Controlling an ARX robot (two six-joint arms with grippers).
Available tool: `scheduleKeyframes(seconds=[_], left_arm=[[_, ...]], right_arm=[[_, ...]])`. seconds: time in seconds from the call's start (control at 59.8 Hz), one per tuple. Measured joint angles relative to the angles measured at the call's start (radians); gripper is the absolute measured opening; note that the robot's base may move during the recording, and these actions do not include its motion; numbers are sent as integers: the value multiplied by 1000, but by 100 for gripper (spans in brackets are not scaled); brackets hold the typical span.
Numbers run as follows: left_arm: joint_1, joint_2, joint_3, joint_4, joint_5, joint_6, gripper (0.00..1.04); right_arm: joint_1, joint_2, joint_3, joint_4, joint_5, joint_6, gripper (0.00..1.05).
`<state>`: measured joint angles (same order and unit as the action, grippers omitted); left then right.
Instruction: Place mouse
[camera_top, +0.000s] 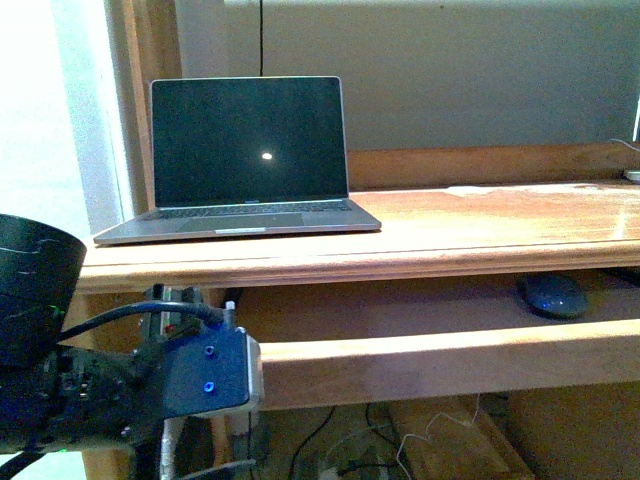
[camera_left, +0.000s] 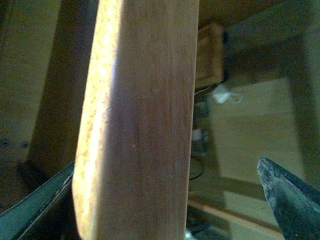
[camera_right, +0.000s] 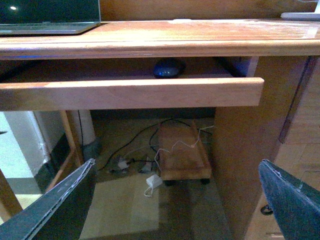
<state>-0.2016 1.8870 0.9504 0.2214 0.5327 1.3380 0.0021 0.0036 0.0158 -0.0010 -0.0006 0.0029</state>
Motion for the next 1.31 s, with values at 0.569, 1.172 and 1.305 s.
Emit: scheduleKeyframes(seconds=[0.569, 1.172, 1.305], left_arm=[[-73, -517, -347, 61, 253, -1042, 97], [11, -1136, -792, 366, -715, -1328, 9], [51, -1210, -833, 333, -675, -1332, 3]], right_arm=[[0, 0, 0, 0, 0, 0, 97], [2, 801, 399, 240, 225, 208, 97], [52, 1070, 569, 256, 220, 157, 97]])
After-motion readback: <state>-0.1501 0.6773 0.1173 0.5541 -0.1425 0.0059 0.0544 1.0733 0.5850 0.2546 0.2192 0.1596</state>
